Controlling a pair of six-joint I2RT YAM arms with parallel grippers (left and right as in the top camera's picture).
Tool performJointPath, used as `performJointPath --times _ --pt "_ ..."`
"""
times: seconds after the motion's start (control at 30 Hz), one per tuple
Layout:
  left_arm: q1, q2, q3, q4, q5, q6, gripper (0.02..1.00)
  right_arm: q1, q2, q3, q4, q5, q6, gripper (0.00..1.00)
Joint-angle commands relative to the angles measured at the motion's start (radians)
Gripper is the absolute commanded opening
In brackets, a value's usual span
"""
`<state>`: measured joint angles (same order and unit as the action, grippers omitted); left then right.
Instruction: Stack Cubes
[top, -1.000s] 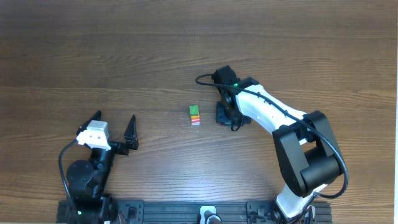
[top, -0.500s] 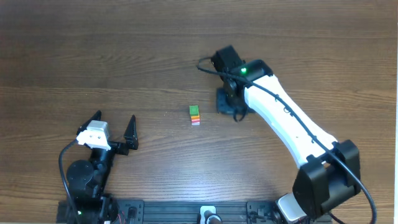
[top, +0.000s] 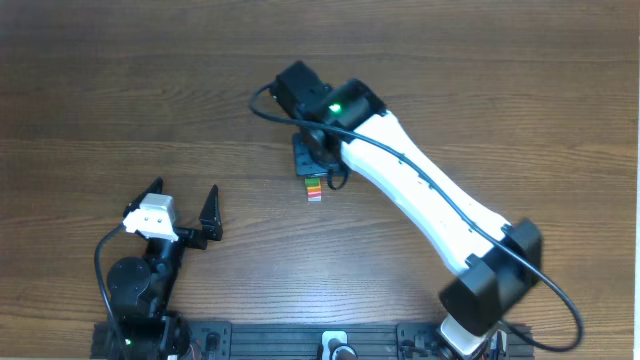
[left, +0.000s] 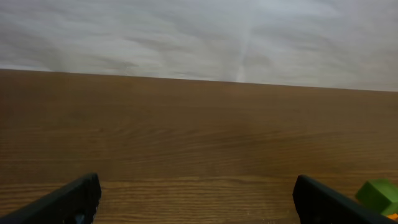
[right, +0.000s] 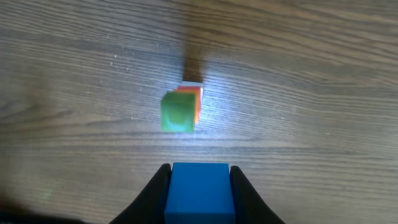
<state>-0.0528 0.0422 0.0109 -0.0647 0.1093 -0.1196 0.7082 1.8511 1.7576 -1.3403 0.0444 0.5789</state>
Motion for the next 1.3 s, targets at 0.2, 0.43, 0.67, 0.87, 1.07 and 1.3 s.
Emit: performJointPath --times 0.2,0.43,0.67,0.87,1.07,1.3 --pt "0.005 0.001 -0.005 -0.002 0.013 0.008 1.000 0.019 0.117 0.069 -0.014 -0.014 0.061 0.012" --pt "0.005 0.001 -0.005 -0.002 0.013 0.008 1.000 0.026 0.132 0.069 0.003 -0.029 0.062 0.009" --pt "0.005 0.001 -0.005 -0.002 0.013 0.008 1.000 0.034 0.136 0.069 0.013 -0.029 0.071 0.009" --pt "0.005 0.001 -0.005 -0.002 0.013 0.008 1.000 0.044 0.153 0.069 0.016 -0.029 0.072 0.012" --pt "0.005 0.001 -0.005 -0.002 0.013 0.008 0.998 0.045 0.158 0.069 0.012 -0.029 0.079 0.009" --pt "0.005 0.001 -0.005 -0.002 0.013 0.008 1.000 0.038 0.160 0.060 0.012 -0.028 0.079 0.012"
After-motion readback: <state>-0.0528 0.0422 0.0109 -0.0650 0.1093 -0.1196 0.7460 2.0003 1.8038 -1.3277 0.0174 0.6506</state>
